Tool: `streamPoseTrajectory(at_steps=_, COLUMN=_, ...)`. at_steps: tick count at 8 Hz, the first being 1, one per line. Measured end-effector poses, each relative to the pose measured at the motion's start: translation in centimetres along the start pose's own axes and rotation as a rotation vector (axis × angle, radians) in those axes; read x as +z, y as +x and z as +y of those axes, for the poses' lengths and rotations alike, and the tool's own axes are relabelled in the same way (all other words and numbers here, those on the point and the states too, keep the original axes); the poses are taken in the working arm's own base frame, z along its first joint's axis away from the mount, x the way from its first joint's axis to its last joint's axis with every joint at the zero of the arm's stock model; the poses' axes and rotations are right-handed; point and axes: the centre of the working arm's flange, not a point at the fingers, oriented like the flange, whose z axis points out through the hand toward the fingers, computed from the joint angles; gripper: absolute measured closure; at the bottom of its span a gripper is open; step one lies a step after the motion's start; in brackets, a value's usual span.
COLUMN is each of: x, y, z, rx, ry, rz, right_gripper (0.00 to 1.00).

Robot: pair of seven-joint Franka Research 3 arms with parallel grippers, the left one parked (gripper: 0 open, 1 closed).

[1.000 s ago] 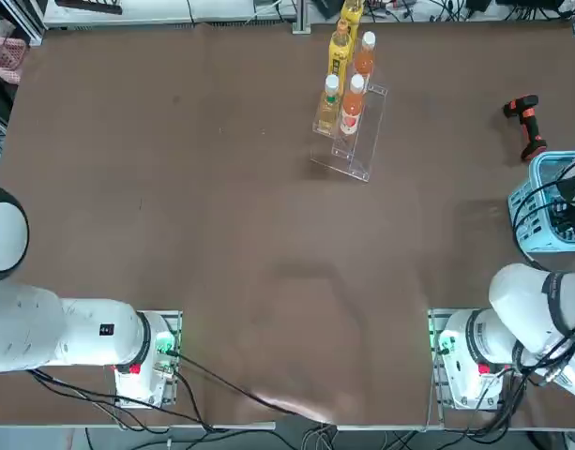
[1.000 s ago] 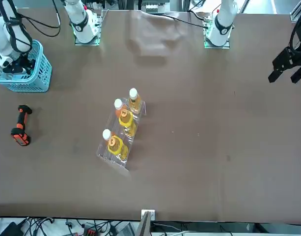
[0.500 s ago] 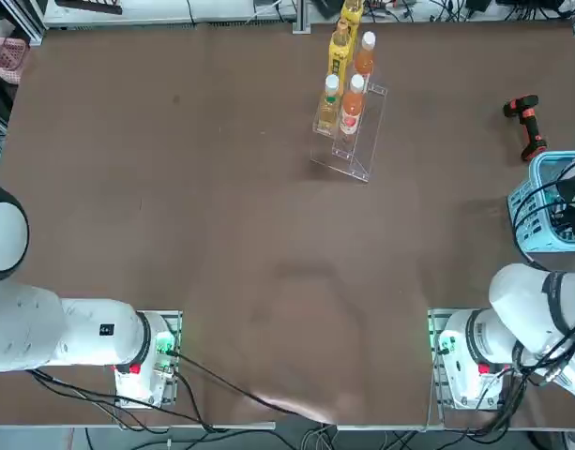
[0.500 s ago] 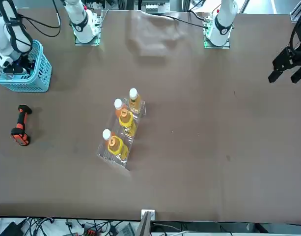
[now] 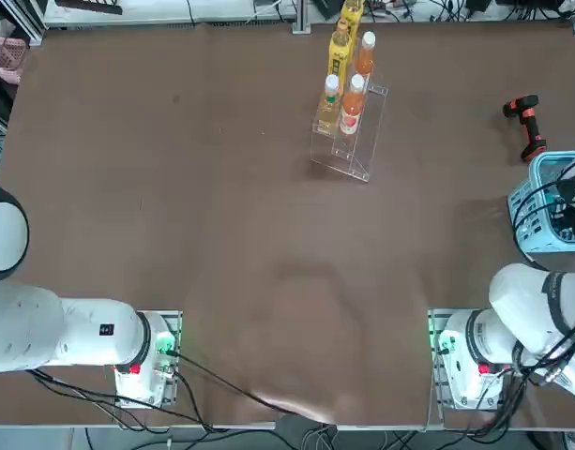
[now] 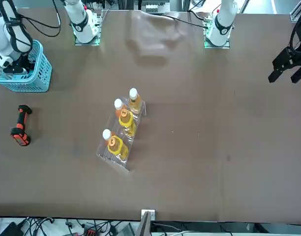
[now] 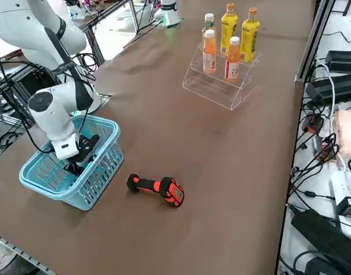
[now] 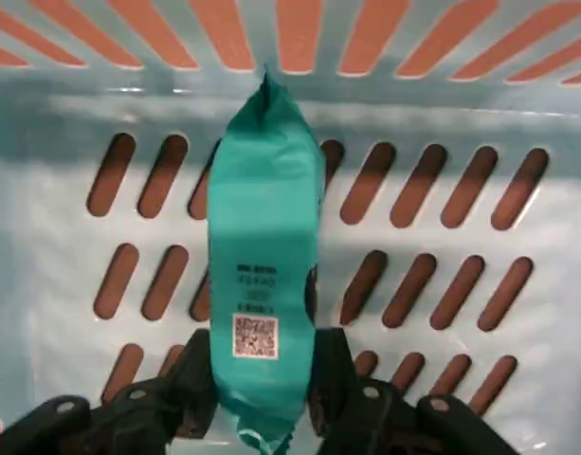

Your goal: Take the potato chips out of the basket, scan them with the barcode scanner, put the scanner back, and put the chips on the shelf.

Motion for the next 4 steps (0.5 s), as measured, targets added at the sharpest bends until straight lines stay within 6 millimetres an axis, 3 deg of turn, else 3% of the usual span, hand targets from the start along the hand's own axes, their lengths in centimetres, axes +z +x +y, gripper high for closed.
streamPoseTrajectory(at_steps=4, x=-0.89, y=0.48, z=0.30, rx=-0.006, ry=-0.017, rz=0.015, right_gripper=0.52)
